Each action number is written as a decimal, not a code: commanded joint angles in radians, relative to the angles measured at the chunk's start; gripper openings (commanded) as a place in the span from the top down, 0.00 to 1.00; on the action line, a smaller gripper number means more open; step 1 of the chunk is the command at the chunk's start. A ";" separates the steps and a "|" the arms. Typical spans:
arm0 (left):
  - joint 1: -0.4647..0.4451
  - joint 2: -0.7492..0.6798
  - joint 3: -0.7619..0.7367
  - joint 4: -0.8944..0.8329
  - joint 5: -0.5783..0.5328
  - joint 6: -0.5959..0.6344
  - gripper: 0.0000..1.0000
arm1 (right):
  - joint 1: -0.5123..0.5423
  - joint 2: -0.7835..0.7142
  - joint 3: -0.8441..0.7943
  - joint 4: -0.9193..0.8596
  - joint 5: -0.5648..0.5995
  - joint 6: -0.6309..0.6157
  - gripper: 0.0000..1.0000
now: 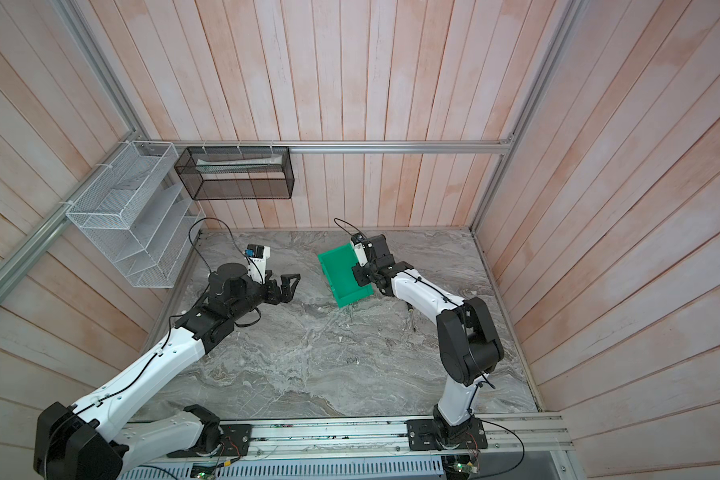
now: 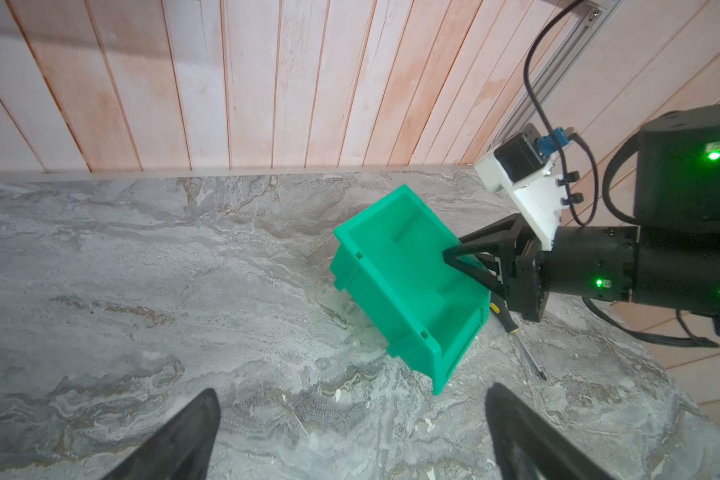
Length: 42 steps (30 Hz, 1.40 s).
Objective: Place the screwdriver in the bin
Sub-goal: 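Drag the green bin with the right gripper toward the left gripper, then release it, then lower the right gripper onto the screwdriver handle and close it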
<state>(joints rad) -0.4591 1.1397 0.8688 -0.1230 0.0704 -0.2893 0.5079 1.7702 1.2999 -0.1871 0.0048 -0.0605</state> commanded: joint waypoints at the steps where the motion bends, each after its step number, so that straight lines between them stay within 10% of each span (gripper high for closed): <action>1: -0.001 -0.012 -0.017 0.030 0.011 -0.072 0.00 | 0.019 0.023 -0.013 0.035 -0.032 -0.022 0.97; 17: -0.001 0.051 0.002 0.030 0.094 -0.164 0.00 | 0.057 0.177 0.057 0.045 -0.047 0.002 0.92; 31: -0.050 0.068 0.023 0.023 0.104 -0.138 0.00 | 0.044 0.107 0.085 0.052 -0.058 0.077 0.56; 42: -0.301 0.191 0.128 0.088 0.012 0.007 0.00 | -0.302 -0.244 -0.286 0.292 -0.194 0.465 0.35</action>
<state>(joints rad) -0.7185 1.2869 0.9550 -0.0715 0.1139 -0.3519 0.2588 1.5486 1.0966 0.0566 -0.1528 0.2626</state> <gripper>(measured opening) 0.999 0.653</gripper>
